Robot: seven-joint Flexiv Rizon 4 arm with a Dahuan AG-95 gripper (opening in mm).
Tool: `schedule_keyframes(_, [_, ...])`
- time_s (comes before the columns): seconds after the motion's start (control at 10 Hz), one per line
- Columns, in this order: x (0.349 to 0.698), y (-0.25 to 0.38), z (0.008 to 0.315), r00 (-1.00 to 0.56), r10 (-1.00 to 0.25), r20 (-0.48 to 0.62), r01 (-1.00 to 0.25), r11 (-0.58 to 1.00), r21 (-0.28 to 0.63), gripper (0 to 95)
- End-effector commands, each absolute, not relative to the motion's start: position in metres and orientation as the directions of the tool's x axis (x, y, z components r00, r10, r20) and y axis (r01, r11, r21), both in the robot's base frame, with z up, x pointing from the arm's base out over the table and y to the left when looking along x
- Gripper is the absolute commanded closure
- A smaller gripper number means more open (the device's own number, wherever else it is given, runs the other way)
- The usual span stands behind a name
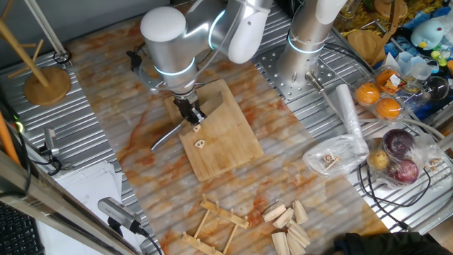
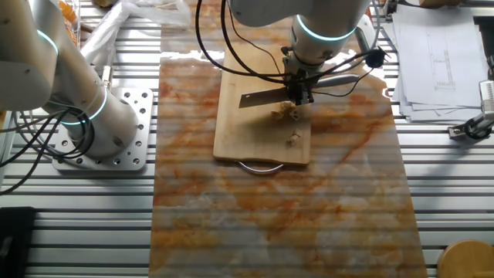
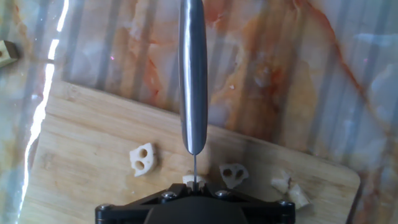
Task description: Slice the lotus root
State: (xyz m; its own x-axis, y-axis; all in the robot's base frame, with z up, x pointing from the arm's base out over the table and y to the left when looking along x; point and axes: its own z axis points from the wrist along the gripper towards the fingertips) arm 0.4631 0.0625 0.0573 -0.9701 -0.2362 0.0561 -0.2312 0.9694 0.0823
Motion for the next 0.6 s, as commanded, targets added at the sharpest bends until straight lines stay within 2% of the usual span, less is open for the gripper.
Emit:
schedule_keyframes(0.1, [0.464, 0.063, 0.056, -0.97, -0.235, 0.057, -0.23, 0.97, 0.083, 95.0])
schedule_keyframes(0.4, [0.464, 0.064, 0.052, -0.97, -0.234, 0.059, -0.23, 0.971, 0.074, 95.0])
schedule_keyframes(0.6, [0.466, 0.067, 0.04, -0.973, -0.225, 0.043, -0.223, 0.973, 0.057, 95.0])
